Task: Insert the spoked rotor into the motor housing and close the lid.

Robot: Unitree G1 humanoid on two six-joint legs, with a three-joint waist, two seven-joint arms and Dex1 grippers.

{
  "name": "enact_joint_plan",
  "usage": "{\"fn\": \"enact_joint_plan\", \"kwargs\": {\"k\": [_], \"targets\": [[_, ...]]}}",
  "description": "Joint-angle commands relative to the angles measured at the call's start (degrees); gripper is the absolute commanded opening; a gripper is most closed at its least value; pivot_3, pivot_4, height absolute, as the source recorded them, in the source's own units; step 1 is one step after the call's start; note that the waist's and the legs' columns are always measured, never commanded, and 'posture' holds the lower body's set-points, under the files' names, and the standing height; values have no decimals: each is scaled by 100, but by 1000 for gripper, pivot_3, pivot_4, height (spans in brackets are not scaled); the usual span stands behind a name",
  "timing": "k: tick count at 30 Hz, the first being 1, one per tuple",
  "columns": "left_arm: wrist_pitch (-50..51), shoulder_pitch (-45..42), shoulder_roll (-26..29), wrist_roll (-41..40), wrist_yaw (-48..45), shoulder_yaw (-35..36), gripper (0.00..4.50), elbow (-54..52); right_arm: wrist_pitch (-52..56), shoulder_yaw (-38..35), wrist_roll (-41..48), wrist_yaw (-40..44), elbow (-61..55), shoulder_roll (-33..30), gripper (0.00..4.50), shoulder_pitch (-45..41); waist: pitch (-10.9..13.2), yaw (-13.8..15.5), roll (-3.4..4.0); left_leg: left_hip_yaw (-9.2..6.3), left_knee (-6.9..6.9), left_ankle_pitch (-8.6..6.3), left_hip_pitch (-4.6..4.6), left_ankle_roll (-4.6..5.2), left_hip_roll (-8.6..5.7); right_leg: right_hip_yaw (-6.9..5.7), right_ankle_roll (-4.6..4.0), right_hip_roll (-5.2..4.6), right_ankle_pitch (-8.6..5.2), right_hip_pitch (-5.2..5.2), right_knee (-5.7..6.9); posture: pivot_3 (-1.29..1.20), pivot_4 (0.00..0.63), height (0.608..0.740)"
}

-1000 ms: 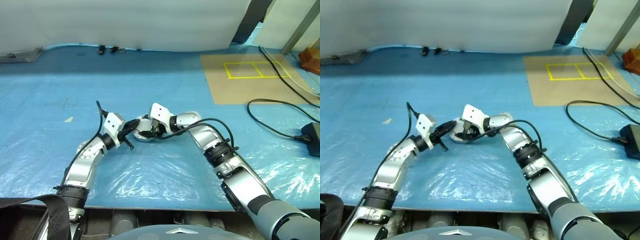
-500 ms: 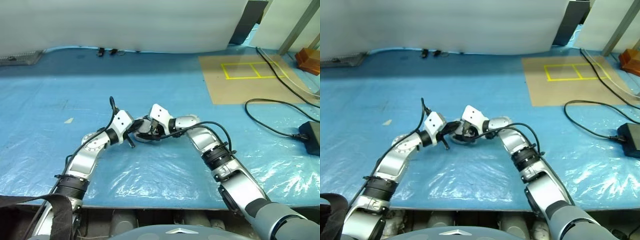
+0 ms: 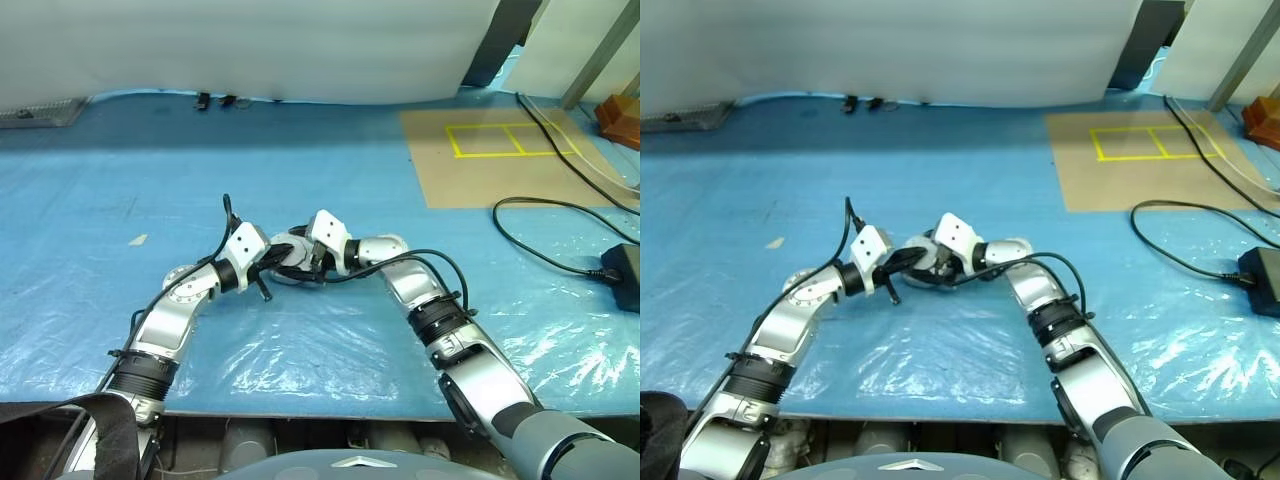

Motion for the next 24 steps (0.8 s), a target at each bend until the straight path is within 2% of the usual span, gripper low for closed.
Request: {"fn": "enact_joint_plan", "kwargs": {"k": [1, 4, 11, 24], "targets": [[168, 127, 76, 108, -59, -114, 0, 180, -318, -230, 96, -33, -67, -116, 4445, -88, 1, 0, 0, 1, 0, 0, 0, 0, 1, 0, 0, 0, 0, 0, 0, 0, 150, 740], [161, 120, 77, 100, -64, -111, 0, 198, -264, -275, 113, 3, -48, -257, 4445, -71, 3, 19, -1, 1, 1, 0, -2, 1, -1, 0, 0, -1, 0, -1, 0, 0, 150, 740], [128, 106, 123, 47, -167, -66, 0, 233, 2457, -868, 1500, 643, -990, -445, 4445, 191, 5, 23, -4, 0, 4, 4, -3, 11, 0, -1, 0, 1, 0, 0, 1, 0, 150, 740], [8, 127, 137, 194, -73, -104, 0, 381, 5152, -1372, 2259, -18, -1250, -409, 4445, 133, 5, 24, -4, 0, 1, 1, -1, 0, 2, -1, 0, 5, 0, 0, -2, 0, 150, 740]]}}
